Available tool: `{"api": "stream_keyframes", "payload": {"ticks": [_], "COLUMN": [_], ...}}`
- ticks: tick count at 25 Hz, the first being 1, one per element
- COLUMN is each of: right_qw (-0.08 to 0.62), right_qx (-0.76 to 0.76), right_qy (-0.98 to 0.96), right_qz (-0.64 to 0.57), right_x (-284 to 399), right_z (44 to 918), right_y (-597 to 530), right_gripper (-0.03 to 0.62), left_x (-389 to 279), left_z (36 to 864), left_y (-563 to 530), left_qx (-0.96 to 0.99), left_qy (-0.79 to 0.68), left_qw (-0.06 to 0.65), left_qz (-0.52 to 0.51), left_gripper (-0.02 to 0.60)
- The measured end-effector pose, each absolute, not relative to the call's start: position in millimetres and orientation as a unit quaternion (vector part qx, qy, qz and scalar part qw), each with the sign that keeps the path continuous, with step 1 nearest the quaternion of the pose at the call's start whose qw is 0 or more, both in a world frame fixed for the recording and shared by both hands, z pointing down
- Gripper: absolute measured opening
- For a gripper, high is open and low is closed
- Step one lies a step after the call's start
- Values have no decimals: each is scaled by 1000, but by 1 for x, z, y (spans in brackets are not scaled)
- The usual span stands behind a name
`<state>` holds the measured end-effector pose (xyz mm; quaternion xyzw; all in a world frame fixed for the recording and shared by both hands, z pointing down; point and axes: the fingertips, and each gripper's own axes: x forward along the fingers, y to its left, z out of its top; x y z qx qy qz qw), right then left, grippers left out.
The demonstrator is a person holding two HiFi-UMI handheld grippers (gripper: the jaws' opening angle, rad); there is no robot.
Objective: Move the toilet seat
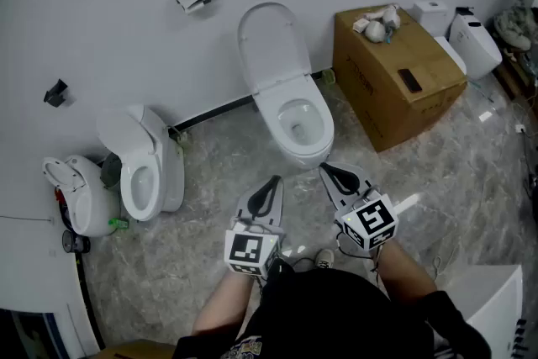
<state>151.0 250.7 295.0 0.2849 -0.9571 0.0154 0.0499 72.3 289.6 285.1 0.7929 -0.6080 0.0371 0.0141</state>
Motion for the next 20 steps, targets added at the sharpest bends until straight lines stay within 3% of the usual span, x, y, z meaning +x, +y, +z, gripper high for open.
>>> {"api": "stream_keyframes", "payload": {"ticks": [20], "right_qw": [33], "right_qx": [303], "right_qy": [-952], "right_qz": [28], "right_x": [117], "right_z": [294], "right_y": [232], "right_gripper": [8], "left_x": [31], "left_z": [289], "left_y": [270], "left_qx": [798], "left_qy": [-601], "left_qw": [22], "left_qz": [36], "left_gripper": [15]}}
